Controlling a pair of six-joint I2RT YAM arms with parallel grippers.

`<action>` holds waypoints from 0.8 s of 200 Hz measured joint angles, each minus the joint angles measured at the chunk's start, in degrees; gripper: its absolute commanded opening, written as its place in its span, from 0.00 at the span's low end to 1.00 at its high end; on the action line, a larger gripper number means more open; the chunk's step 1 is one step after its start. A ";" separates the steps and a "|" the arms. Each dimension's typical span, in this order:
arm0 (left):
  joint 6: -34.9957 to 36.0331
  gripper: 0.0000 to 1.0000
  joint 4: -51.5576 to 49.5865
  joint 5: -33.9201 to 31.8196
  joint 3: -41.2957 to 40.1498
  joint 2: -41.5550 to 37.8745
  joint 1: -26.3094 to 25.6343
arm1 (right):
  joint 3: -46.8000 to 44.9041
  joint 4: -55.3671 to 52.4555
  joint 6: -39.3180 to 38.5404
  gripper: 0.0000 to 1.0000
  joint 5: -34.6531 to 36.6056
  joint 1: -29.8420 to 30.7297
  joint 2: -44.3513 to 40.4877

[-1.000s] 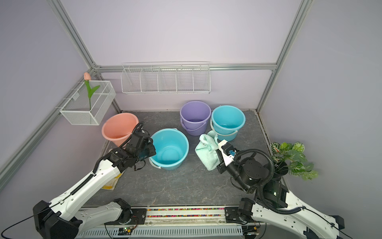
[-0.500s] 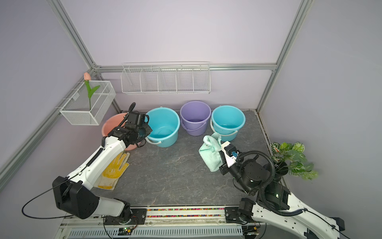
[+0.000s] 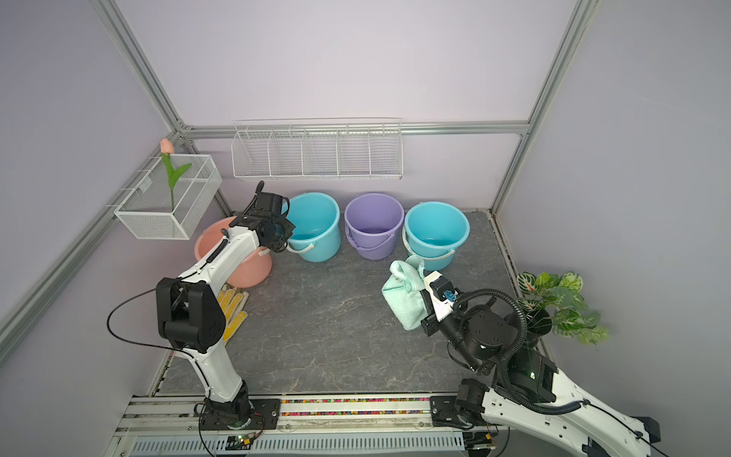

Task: Wipe the inside of the bucket with a cloth
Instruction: Place the bucket at the center of the board.

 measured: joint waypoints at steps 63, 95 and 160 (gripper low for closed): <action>-0.17 0.06 -3.50 2.12 8.31 7.52 0.76 | 0.00 -0.42 0.92 0.07 -0.02 0.00 -0.26; -0.20 0.12 -5.25 0.90 8.72 7.50 0.87 | 0.02 -1.09 1.22 0.07 -0.02 0.00 -0.48; 0.33 0.33 -6.71 -0.85 10.23 7.50 1.40 | 0.09 -2.40 1.86 0.07 -0.04 0.00 -0.81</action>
